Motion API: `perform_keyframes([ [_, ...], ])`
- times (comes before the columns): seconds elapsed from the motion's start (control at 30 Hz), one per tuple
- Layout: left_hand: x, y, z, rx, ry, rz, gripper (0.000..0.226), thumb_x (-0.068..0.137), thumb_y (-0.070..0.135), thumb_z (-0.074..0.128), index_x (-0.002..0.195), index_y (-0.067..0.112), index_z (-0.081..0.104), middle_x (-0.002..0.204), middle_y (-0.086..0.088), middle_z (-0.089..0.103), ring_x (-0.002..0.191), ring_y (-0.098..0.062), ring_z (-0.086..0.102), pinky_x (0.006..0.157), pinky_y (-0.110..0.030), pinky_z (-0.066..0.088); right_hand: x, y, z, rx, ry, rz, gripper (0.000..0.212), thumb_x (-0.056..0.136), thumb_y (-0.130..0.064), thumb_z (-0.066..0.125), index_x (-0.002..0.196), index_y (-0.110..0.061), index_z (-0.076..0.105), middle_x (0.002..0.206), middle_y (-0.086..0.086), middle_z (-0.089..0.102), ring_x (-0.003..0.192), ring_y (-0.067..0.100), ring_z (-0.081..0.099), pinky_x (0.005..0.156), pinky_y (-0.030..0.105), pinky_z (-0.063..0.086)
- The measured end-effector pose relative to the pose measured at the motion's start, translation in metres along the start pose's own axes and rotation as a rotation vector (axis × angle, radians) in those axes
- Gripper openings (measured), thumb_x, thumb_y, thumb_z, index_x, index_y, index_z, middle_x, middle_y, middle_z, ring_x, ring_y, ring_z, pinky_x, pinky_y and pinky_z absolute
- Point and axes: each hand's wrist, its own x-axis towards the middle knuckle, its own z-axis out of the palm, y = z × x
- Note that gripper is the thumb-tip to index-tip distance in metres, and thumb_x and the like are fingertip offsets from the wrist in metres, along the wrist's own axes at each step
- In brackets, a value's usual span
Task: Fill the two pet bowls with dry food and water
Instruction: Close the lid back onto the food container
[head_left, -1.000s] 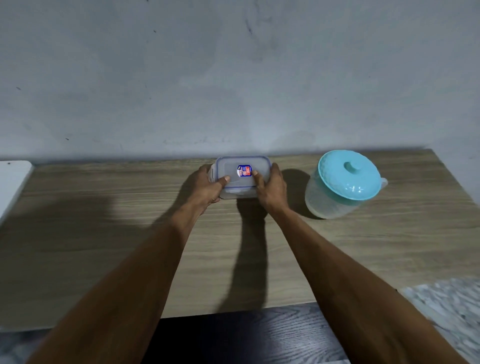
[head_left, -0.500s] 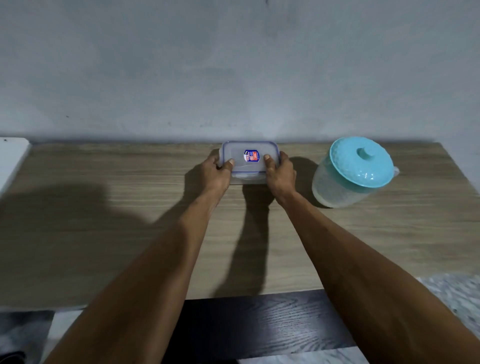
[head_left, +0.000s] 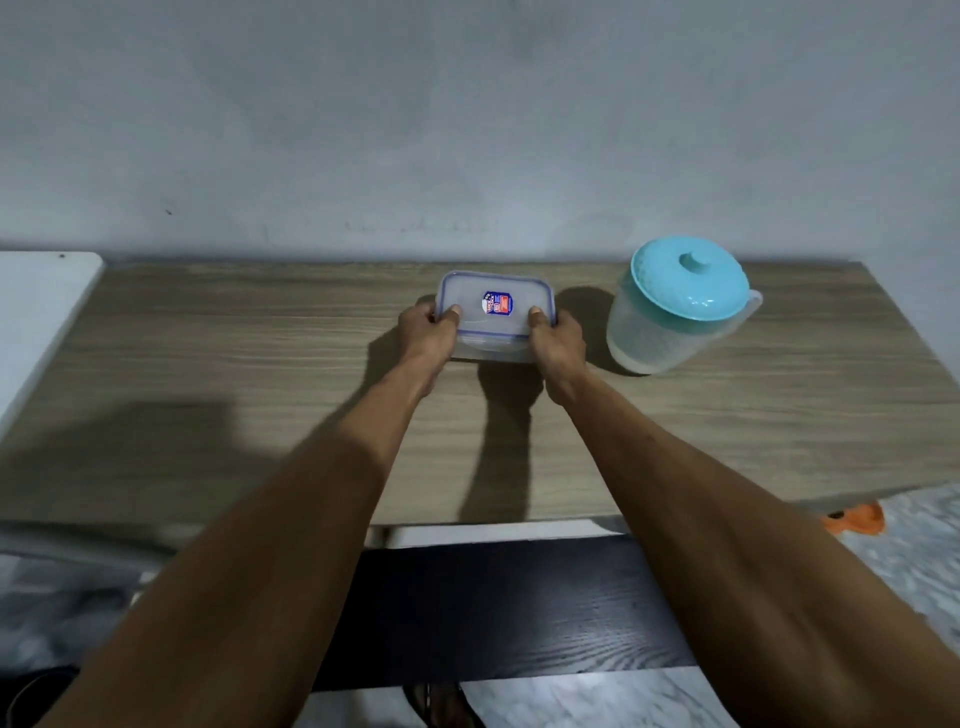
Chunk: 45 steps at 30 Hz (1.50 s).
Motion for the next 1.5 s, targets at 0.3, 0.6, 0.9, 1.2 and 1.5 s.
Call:
perform_keyframes([
  [0.3,-0.103,-0.014,-0.035,0.042,0.079,0.017,0.015,0.086,0.035,0.064,0.077,0.023,0.066,0.086,0.0,0.068,0.091,-0.028,0.069,0.085,-0.049,0.057,-0.098,0.017,-0.051,0.044,-0.054,-0.055,0.037,0.096,-0.033,0.053,0.123,-0.009,0.061,0.119,0.01,0.066,0.11,0.028,0.061,0.098,0.038,0.048],
  [0.6,-0.226,-0.042,-0.06,0.007,0.136,0.066,0.027,0.086,0.033,0.064,0.106,0.016,0.072,0.096,-0.004,0.072,0.1,-0.028,0.067,0.089,-0.046,0.056,-0.203,0.046,-0.11,0.006,-0.114,-0.135,0.033,0.101,-0.029,0.048,0.124,-0.006,0.058,0.115,0.01,0.064,0.099,0.022,0.058,0.081,0.025,0.039],
  [0.9,-0.286,-0.115,-0.079,-0.022,0.162,0.017,0.01,0.074,0.041,0.064,0.068,0.035,0.069,0.073,0.009,0.07,0.076,-0.018,0.067,0.082,-0.049,0.059,-0.271,0.105,-0.119,0.043,-0.137,-0.049,0.031,0.097,-0.029,0.053,0.12,-0.012,0.064,0.104,0.004,0.062,0.099,0.023,0.057,0.086,0.027,0.04],
  [1.2,-0.254,-0.201,-0.085,-0.006,0.165,0.006,0.027,0.091,0.023,0.063,0.116,0.016,0.07,0.103,0.001,0.072,0.098,-0.015,0.067,0.078,-0.024,0.05,-0.249,0.189,-0.057,0.045,-0.141,-0.017,0.031,0.095,-0.027,0.056,0.121,-0.013,0.064,0.105,0.002,0.065,0.101,0.022,0.06,0.091,0.031,0.046],
  [1.5,-0.154,-0.301,-0.072,-0.097,0.199,0.115,0.027,0.082,0.031,0.07,0.101,0.018,0.056,0.101,-0.013,0.07,0.085,-0.023,0.067,0.072,-0.041,0.058,-0.167,0.265,0.029,0.052,-0.099,-0.134,0.019,0.093,-0.029,0.056,0.104,-0.017,0.066,0.094,0.004,0.067,0.094,0.025,0.062,0.086,0.032,0.047],
])
